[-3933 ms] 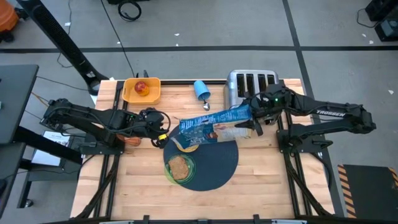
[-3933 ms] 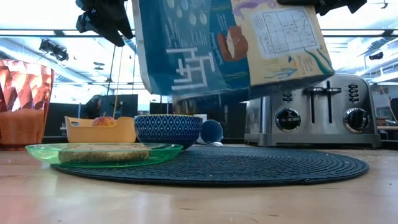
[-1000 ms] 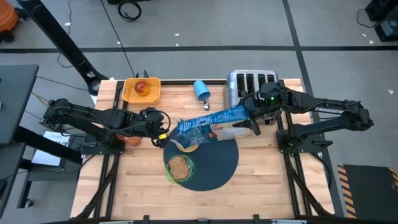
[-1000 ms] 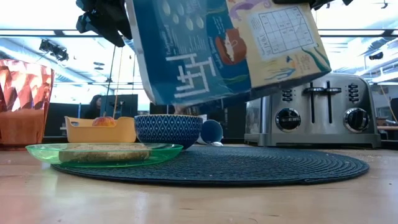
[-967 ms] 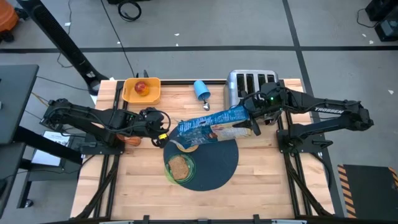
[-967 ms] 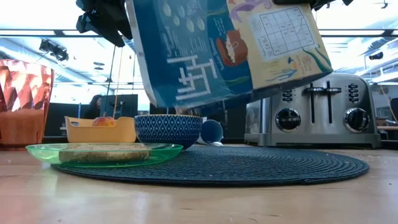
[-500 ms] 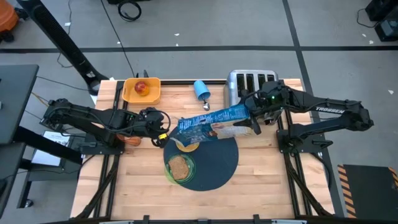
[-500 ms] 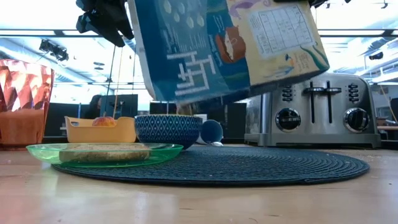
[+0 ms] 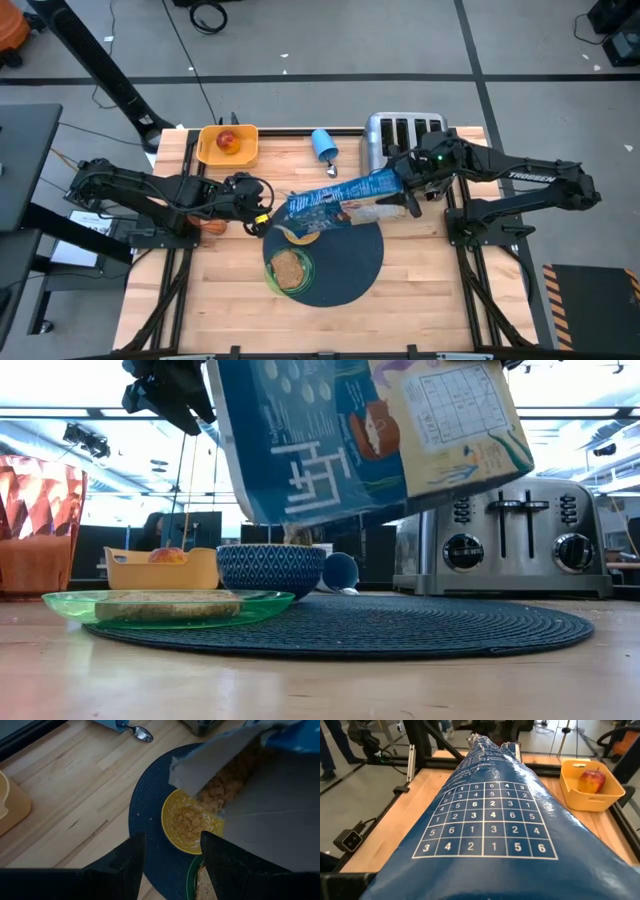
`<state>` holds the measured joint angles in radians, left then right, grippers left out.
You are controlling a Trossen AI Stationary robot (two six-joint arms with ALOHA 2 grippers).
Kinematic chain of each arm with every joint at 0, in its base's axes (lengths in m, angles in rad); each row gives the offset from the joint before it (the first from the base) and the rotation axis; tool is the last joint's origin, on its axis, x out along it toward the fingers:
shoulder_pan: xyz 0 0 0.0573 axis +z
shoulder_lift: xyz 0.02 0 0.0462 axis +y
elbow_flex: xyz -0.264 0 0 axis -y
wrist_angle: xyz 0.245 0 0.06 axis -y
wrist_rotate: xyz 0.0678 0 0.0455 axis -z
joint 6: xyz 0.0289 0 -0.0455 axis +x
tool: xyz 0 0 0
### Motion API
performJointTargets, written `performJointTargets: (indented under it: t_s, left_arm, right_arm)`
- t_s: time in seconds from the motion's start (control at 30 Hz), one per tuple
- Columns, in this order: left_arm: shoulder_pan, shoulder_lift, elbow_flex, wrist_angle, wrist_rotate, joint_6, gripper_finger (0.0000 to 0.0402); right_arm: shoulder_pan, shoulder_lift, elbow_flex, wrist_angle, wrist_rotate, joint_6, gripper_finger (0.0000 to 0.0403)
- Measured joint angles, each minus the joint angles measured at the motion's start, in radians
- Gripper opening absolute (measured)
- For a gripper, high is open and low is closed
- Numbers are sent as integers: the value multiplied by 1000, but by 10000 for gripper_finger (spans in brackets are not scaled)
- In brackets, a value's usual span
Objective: Arrange a breakfast setting
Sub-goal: Pour the cereal in the yellow bowl on the dark blue table mat
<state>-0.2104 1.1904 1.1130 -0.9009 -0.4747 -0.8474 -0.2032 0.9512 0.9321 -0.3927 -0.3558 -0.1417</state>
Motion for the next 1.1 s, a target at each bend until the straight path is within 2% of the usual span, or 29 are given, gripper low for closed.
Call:
performJointTargets:
  t_s: [0.5,0.77,1.1]
  left_arm:
    - [5,0,0,7,0,2,196]
    - [11,0,0,12,0,3,196]
    - [11,0,0,13,0,6,196]
  right_arm:
    - [1,4,-1,-12,-9,-10,275]
    - [-2,58,105,-101,-4,-39,275]
    - [1,79,114,-112,1,-46,275]
